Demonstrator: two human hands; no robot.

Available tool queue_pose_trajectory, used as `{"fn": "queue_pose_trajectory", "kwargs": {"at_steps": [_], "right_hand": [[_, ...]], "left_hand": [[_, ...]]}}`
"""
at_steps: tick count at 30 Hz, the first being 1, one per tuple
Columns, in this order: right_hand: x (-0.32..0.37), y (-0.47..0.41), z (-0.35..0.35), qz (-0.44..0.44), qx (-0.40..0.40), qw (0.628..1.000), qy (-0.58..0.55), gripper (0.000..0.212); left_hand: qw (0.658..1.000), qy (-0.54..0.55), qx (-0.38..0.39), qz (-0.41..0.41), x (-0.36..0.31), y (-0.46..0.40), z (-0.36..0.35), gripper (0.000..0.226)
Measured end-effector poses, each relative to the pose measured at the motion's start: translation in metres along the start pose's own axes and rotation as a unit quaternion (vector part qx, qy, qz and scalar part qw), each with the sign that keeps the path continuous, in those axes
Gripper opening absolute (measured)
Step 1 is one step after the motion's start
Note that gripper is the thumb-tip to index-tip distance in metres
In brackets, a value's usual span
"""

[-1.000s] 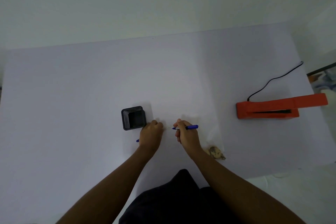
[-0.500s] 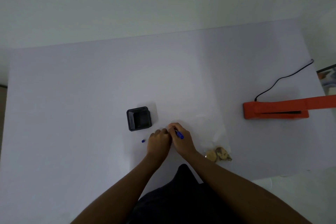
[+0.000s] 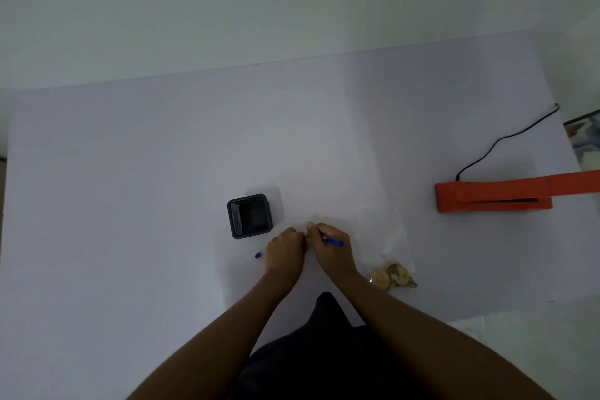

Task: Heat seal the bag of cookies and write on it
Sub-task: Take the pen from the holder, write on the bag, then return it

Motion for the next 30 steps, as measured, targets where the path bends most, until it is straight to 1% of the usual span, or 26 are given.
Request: {"fn": "queue_pose_trajectory", "kwargs": {"at_steps": [3, 8, 12, 18, 21, 25, 30], "right_hand": [[-0.005, -0.002, 0.001, -0.033, -0.011, 0.999, 0.009, 0.032], [-0.008, -0.002, -0.002, -0.011, 0.039, 0.999, 0.03, 0.03], [-0.015, -0.001, -0.009, 0.022, 0.066, 0.996, 0.055, 0.036], [-0.016, -0.003, -0.009, 0.066, 0.071, 0.993, 0.071, 0.04], [-0.017, -0.004, -0.008, 0.067, 0.069, 0.993, 0.067, 0.037], [-0.014, -0.005, -0.007, 0.059, 0.038, 0.997, 0.042, 0.029], [-0.018, -0.003, -0.008, 0.054, 0.043, 0.996, 0.051, 0.026]], "left_hand": [[1.0, -0.006, 0.011, 0.008, 0.001, -0.001, -0.001, 0.016], [1.0, -0.008, 0.019, 0.02, 0.0, -0.002, 0.0, 0.016], [0.999, -0.011, 0.021, 0.026, 0.0, -0.003, 0.003, 0.013], [0.999, -0.006, 0.022, 0.035, 0.0, -0.003, 0.003, 0.012], [0.999, -0.003, 0.022, 0.035, -0.001, -0.003, 0.004, 0.012], [0.999, 0.001, 0.024, 0.033, 0.0, -0.003, 0.003, 0.015], [0.999, 0.0, 0.022, 0.034, -0.001, -0.003, 0.004, 0.015]]}}
Point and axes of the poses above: each hand's wrist, its own y-axis away from the middle knuckle, its own z-axis out of the back of the hand, x = y × z, the point moved 3 cm from there along -y, towards the middle knuckle, and after that the axes turned 7 degrees about -y, right-handed, at the moved point
